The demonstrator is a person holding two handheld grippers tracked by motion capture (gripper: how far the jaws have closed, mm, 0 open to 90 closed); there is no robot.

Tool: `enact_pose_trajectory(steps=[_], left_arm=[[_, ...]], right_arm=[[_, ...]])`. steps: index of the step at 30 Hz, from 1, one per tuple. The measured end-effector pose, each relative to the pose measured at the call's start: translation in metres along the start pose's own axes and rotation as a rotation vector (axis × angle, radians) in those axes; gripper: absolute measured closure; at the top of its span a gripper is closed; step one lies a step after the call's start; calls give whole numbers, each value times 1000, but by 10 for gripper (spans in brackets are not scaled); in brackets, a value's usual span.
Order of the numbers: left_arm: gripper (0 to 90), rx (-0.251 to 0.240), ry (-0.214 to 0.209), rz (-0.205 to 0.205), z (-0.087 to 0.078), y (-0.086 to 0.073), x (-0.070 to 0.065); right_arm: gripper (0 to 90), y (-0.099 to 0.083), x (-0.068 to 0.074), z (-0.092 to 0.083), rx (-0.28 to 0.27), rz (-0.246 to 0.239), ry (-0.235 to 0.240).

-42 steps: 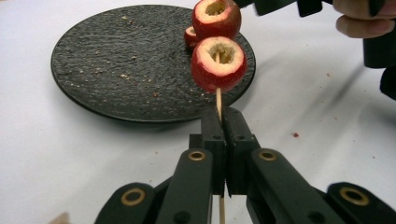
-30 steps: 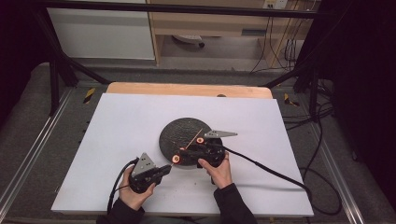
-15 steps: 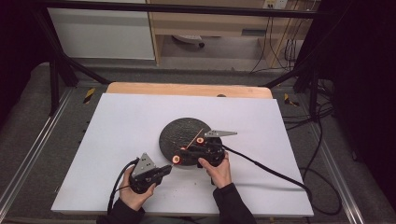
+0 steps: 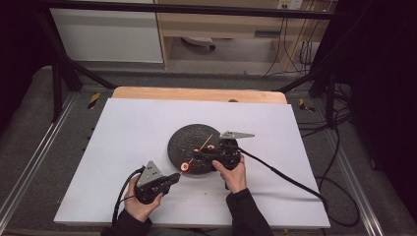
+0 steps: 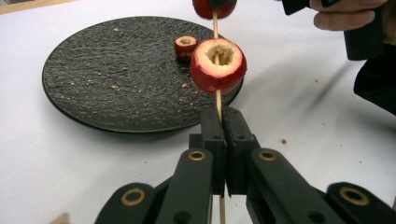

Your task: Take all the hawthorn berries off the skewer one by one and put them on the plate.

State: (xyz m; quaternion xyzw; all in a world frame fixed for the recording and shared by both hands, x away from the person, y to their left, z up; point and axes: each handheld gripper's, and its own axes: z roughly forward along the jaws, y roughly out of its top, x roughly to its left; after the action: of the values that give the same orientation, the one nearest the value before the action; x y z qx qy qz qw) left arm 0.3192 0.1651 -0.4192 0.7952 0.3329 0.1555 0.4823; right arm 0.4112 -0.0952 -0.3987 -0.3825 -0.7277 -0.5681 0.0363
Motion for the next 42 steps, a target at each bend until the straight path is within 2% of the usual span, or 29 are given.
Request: enact_pose_trajectory(steps=[18, 22, 34, 38, 42], left_arm=[[884, -14, -4, 1, -4, 1, 1], [884, -7, -6, -1, -4, 0, 2], [884, -6, -4, -8, -6, -1, 4], [884, -11, 1, -10, -9, -1, 6], [884, -19, 7, -21, -12, 0, 10]], right_arm=[[639, 29, -13, -20, -43, -8, -60], [641, 37, -16, -27, -68, -14, -107], [641, 57, -29, -42, -95, -15, -175], [641, 61, -33, -44, -102, -12, -189], [642, 61, -37, -39, -86, -11, -205]])
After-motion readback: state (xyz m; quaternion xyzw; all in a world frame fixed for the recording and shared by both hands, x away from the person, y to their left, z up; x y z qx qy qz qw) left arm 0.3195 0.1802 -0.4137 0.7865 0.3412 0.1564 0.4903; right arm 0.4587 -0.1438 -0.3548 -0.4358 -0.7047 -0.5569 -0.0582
